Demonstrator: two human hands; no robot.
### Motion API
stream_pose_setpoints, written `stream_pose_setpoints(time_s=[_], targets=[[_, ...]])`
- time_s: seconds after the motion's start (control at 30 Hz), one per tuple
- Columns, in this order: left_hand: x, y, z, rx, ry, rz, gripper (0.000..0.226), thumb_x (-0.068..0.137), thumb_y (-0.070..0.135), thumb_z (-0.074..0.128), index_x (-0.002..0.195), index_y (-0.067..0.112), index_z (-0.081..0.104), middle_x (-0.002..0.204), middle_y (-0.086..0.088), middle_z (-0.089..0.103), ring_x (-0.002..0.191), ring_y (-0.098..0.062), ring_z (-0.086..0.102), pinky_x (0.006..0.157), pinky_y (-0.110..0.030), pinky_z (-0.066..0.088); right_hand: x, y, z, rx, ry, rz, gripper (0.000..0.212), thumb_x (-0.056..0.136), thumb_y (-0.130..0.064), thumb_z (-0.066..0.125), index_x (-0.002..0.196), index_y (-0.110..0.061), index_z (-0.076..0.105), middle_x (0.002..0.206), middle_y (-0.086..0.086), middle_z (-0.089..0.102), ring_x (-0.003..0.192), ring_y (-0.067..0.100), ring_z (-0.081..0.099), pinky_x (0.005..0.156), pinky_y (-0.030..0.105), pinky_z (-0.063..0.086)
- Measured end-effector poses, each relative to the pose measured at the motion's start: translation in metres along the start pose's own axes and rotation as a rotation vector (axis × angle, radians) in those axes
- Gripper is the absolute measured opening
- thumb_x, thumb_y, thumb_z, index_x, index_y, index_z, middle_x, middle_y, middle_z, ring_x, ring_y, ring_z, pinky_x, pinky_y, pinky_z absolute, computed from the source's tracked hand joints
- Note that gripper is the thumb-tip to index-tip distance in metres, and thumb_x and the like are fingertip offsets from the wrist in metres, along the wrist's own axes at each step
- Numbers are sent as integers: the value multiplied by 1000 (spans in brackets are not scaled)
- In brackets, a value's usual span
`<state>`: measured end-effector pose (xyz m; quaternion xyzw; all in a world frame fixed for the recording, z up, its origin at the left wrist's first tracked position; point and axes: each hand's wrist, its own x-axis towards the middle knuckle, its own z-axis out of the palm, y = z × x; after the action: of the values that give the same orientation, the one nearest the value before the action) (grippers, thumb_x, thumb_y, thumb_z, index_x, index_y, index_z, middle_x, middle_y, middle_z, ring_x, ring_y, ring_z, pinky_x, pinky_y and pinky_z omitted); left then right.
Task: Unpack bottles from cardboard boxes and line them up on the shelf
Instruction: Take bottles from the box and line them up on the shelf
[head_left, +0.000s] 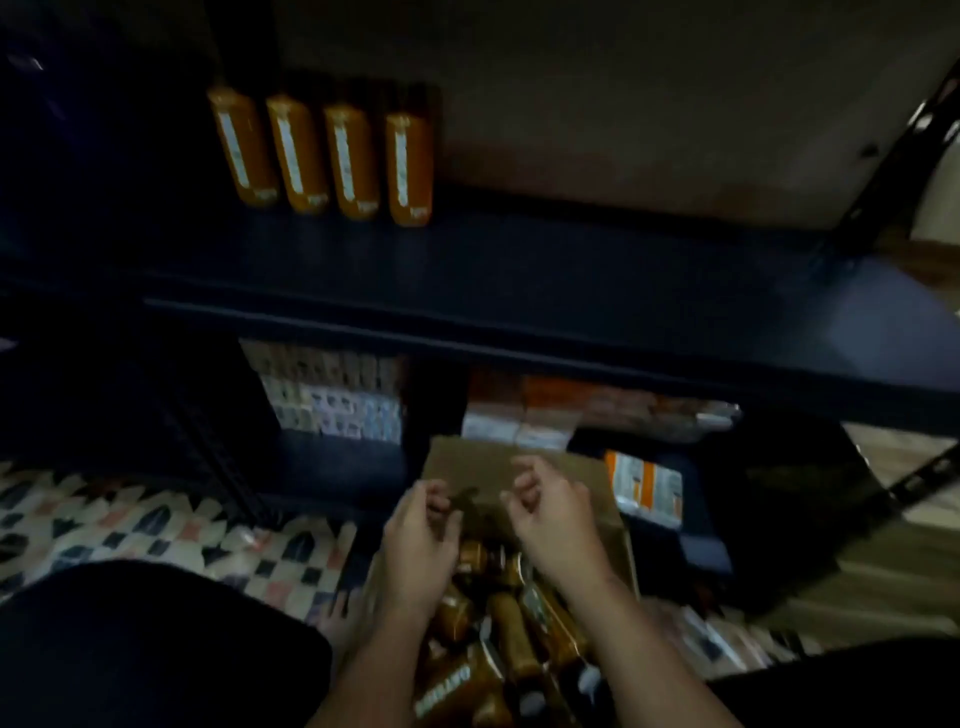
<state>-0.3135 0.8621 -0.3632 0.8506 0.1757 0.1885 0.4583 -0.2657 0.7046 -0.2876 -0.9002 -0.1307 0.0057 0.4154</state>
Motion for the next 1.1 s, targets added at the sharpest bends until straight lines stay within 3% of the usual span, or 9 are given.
stream_pose_setpoints(time_s=[0.1, 0.2, 0.33, 0.4, 0.57, 0.67, 0.83, 0.97, 1.1], targets=[[-41, -55, 28, 220, -355, -179, 46, 87, 19, 73, 129, 25, 57, 124, 0, 59, 120, -24, 58, 102, -38, 50, -34, 79, 27, -176, -206, 257, 37, 90, -19, 69, 127, -23, 63, 109, -4, 64, 100, 15, 63, 87, 23, 50], [-57, -83, 31, 449, -530, -253, 70, 88, 24, 72, 151, 22, 40, 151, -6, 44, 142, -29, 38, 118, -42, 35, -69, 127, 41, -372, -406, 442, 43, 89, -29, 69, 130, -22, 56, 125, 8, 64, 115, 28, 62, 95, 34, 52], [-58, -90, 36, 686, -648, -171, 79, 90, 27, 68, 158, 27, 26, 165, -3, 27, 155, -31, 12, 126, -45, 12, -92, 150, 51, -395, -599, 631, 84, 91, -27, 69, 157, -19, 17, 156, 19, 30, 136, 41, 43, 113, 48, 39], [-60, -88, 40, 748, -665, -154, 79, 90, 27, 68, 157, 31, 26, 165, -3, 25, 155, -30, 11, 126, -45, 7, -94, 154, 55, -404, -578, 633, 88, 92, -20, 68, 159, -21, 11, 160, 20, 17, 140, 44, 36, 115, 52, 35], [-60, -89, 51, 924, -672, -8, 77, 92, 30, 68, 157, 34, 26, 166, -6, 23, 153, -31, 18, 125, -49, 14, -90, 160, 63, -448, -524, 614, 86, 90, -12, 70, 156, -22, 17, 160, 19, 16, 140, 39, 38, 114, 51, 40], [-56, -90, 60, 961, -697, 137, 69, 93, 26, 68, 153, 33, 35, 158, -3, 37, 146, -27, 31, 120, -45, 24, -93, 165, 68, -476, -502, 584, 83, 91, -8, 68, 155, -19, 17, 161, 19, 15, 138, 37, 42, 109, 47, 44], [-49, -88, 67, 975, -727, 130, 71, 89, 22, 73, 151, 27, 38, 154, -2, 42, 144, -27, 35, 116, -45, 32, -91, 168, 73, -514, -469, 541, 86, 90, -11, 72, 156, -20, 18, 160, 18, 20, 131, 33, 50, 104, 42, 47], [-53, -89, 64, 834, -642, 101, 72, 87, 18, 75, 148, 28, 37, 150, -1, 50, 142, -24, 41, 117, -42, 34, -92, 167, 69, -495, -444, 540, 84, 90, -20, 74, 156, -20, 22, 157, 14, 26, 133, 32, 49, 108, 44, 45], [-50, -81, 58, 507, -490, -81, 67, 85, 15, 79, 141, 25, 44, 141, -3, 57, 135, -23, 51, 112, -41, 45, -91, 159, 62, -415, -281, 548, 70, 86, -30, 78, 146, -19, 43, 144, 9, 43, 123, 30, 55, 102, 42, 51]])
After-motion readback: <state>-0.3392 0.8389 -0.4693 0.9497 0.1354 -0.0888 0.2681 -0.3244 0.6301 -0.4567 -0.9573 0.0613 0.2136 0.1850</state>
